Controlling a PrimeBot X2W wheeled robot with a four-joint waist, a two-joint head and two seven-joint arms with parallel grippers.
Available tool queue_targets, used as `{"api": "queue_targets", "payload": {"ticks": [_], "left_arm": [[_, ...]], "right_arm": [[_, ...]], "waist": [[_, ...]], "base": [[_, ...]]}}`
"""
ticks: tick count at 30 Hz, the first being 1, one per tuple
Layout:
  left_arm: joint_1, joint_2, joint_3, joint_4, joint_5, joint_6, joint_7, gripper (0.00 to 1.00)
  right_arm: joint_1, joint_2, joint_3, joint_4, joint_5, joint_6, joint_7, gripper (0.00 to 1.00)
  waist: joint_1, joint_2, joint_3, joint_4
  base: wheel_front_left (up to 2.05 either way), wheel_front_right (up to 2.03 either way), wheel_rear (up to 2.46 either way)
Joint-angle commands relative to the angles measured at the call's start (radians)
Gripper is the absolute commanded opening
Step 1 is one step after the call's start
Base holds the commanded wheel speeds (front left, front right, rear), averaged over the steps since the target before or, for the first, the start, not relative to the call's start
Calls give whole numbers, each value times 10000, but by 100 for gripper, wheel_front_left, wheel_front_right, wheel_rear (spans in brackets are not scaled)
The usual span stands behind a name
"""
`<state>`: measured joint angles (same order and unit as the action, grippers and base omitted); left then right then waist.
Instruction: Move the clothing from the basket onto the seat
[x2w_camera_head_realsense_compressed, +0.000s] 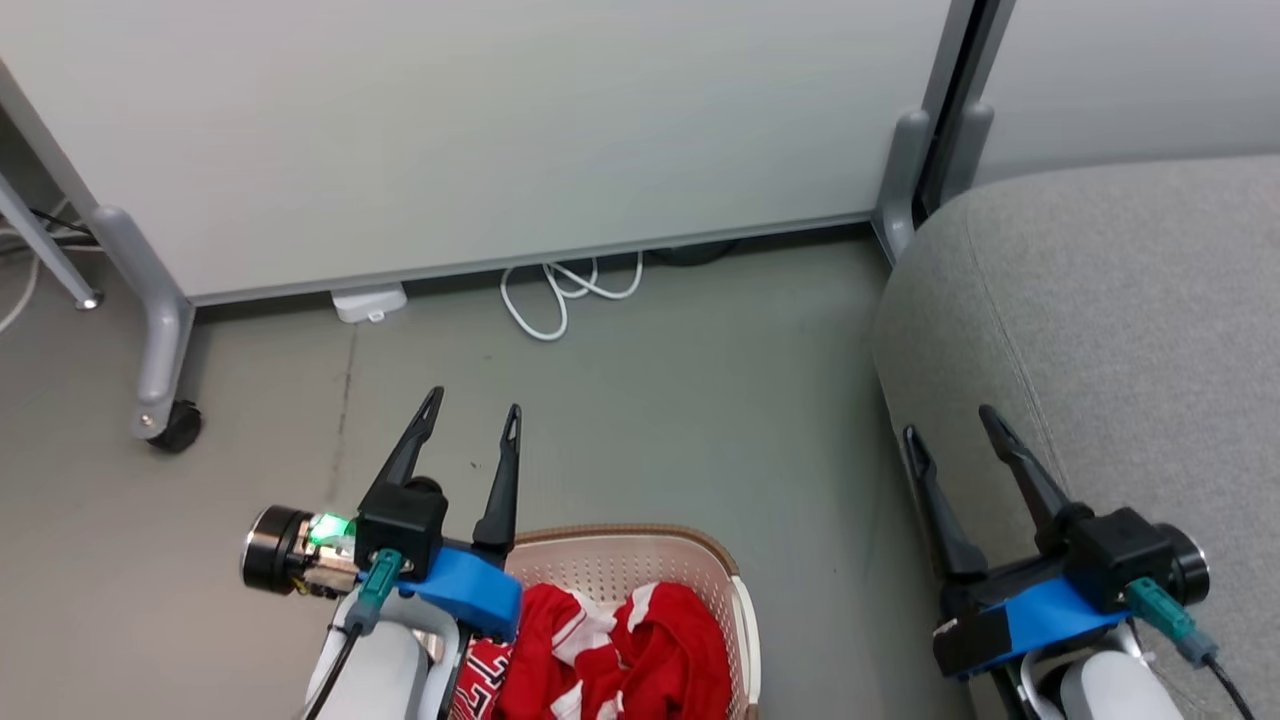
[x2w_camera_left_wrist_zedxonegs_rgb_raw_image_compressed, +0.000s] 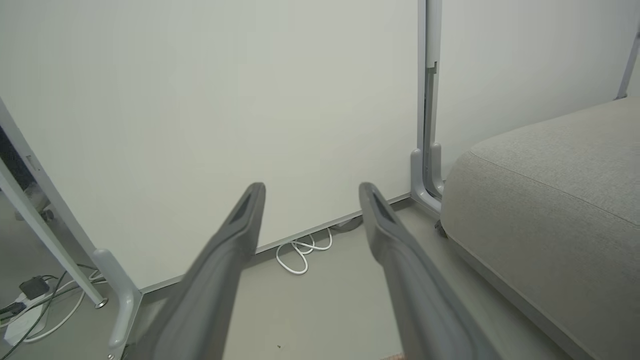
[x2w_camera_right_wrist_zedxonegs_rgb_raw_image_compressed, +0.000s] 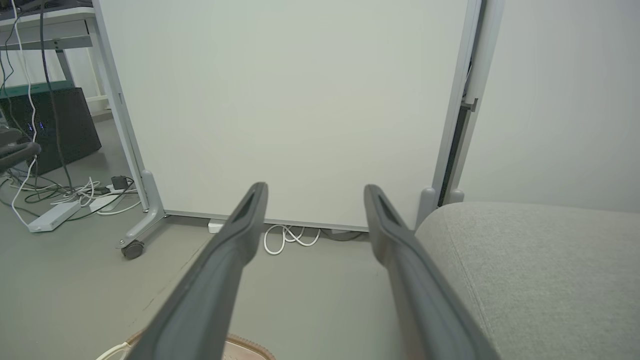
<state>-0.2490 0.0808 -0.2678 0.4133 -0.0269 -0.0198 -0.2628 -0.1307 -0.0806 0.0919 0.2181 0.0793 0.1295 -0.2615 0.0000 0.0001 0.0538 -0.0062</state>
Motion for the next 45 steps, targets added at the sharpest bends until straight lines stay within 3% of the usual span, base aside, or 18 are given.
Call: {"api": "queue_targets", "payload": {"ticks": [1,14,31,45], "left_arm": [[-323,-18,-21,153,18,-77,-31,100],[-2807,-164,-1021,3348,214,-768,-30,100],[-5434,-286,-2629,7619,54,-1118,313,100],[-6489,-115,-4257,8540,-1586,-1126,1921,100]], "right_arm": [[-198,-87,-22,-70,10,20,-56,100],[-1359,-351,-93,-549,283,16,-48,100],[-2662,-525,-52,-1274,568,14,-48,100],[-3344,-597,134,-2013,714,14,-46,100]], "waist": [[0,-1,351,-209],[0,-1,2770,-1118],[0,-1,5795,-1852],[0,-1,8050,-2331]], "base": [[0,0,0],[0,0,0],[0,0,0],[0,0,0]]}}
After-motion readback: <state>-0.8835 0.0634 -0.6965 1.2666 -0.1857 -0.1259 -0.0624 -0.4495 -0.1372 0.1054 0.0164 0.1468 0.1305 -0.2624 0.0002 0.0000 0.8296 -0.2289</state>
